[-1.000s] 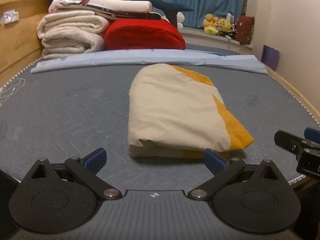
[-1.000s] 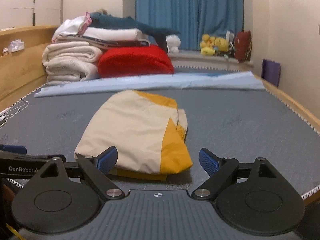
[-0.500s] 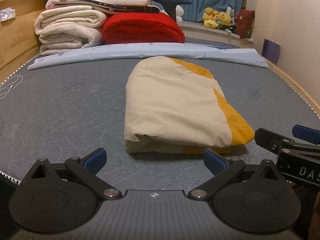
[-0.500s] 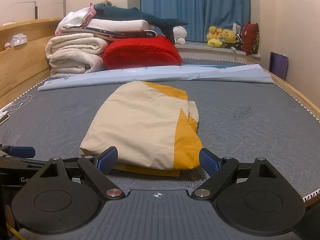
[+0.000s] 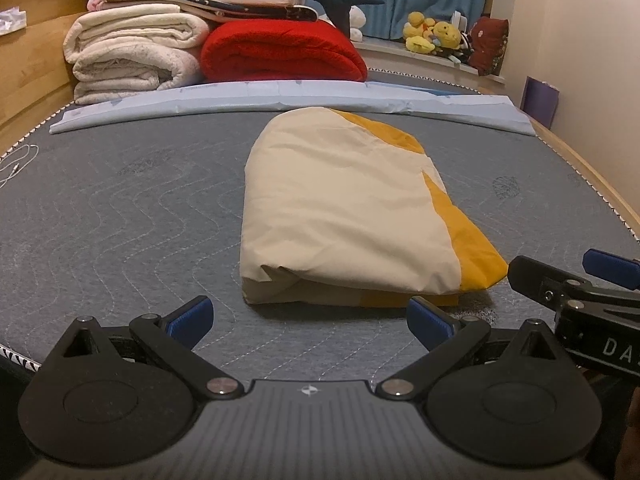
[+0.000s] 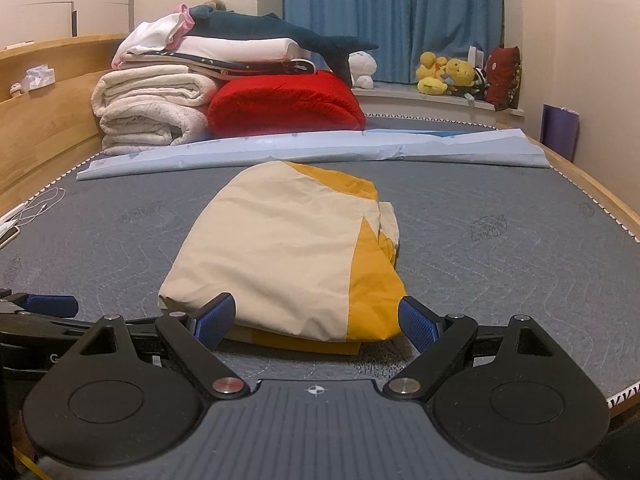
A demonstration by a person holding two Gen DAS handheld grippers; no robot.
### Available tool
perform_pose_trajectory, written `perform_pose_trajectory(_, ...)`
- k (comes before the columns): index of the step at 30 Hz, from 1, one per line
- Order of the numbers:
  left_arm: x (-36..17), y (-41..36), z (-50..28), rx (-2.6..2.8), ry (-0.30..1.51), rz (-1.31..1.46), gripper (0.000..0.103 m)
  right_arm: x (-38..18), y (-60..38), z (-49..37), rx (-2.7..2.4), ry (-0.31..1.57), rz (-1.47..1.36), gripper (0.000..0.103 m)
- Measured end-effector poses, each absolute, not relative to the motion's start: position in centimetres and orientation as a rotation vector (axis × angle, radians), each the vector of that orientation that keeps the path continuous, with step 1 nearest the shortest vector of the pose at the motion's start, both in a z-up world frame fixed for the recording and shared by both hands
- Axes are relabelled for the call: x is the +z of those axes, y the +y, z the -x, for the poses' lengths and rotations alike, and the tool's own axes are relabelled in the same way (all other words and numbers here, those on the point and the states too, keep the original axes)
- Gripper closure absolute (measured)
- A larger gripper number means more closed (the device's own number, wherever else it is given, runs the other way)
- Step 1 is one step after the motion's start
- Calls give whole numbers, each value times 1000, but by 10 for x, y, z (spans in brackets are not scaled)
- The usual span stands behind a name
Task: Fold large clothes
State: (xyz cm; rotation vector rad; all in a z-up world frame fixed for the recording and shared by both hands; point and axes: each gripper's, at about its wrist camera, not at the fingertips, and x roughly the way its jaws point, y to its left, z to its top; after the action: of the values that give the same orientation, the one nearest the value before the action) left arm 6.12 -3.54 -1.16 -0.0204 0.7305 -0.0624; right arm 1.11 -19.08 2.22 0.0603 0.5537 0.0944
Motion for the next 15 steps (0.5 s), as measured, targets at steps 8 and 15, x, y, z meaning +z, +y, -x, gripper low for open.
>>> perform_pose_trajectory(8,-13,-36,-63,-60,733,19,0,22,-194,-12,100,559,-62,14)
perform_pose_trajectory(15,-14,-36,-63,-62,734,18,0,22,-194,-12,100,559,-63,14)
